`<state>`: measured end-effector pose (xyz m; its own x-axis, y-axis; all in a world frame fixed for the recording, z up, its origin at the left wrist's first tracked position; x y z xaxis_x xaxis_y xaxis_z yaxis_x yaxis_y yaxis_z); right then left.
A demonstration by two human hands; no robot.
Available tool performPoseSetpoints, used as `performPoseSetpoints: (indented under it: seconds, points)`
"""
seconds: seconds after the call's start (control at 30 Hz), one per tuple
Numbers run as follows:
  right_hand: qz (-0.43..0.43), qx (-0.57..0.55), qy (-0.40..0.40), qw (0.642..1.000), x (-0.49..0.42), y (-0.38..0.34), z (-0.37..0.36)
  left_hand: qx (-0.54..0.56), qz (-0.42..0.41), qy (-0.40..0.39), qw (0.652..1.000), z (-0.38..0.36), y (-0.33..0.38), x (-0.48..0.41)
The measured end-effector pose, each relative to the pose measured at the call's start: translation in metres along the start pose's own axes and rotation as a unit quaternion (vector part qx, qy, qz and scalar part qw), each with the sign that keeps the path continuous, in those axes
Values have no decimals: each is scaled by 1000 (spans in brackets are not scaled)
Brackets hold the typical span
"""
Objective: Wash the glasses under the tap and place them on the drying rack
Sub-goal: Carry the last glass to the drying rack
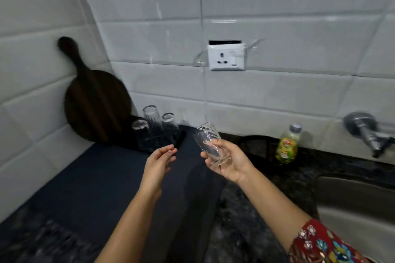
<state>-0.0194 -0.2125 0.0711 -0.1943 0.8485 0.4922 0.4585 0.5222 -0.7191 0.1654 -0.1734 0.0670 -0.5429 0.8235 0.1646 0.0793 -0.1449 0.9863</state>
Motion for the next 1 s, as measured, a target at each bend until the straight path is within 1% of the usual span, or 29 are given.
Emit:
performPoseSetpoints:
  seconds: [0.1,0.17,0.23,0.33,0.4,0.5,0.63,0.67,0.7,0.8,0.9,1.0]
  points:
    - [5,20,17,1000,-31,9,-42,-2,12,32,999,30,-1,-37]
    - [26,52,53,997,-56,12,-65,3,22,49,999,46,-4,-58]
    - [62,105,101,987,-80,12,-78,7,32,60,998,57,-8,-73]
    - [128,173,155,964,-115,13,-94,14,48,70,996,68,-19,-92]
    - [180,234,182,938,-133,11,-103,16,64,72,995,71,-28,-101]
    - [244,385,215,864,-156,11,-115,13,79,72,994,69,-40,-112]
    - [294,524,199,774,-172,16,-131,11,87,69,994,64,-47,-124]
    - [299,549,191,756,-174,17,-135,10,87,71,994,64,-48,-126]
    - [303,567,185,743,-176,19,-138,10,87,75,993,63,-49,-129]
    - [311,589,190,721,-183,24,-143,10,86,76,993,62,-52,-134]
    - [317,594,200,712,-186,27,-145,11,89,74,993,61,-55,-138]
    - [328,599,193,705,-188,30,-147,20,85,73,993,60,-57,-140]
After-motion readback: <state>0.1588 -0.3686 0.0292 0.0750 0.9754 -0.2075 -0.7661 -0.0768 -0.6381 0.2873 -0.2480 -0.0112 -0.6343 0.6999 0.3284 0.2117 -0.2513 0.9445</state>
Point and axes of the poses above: each hand's wrist, its own x-axis away from the middle knuckle, its own z-axis out of the back of the hand, y = z × x, the point moved 3 cm from there along -x, towards the middle knuckle, and after that the axes turned 14 degrees about y, right-handed, at the moved point
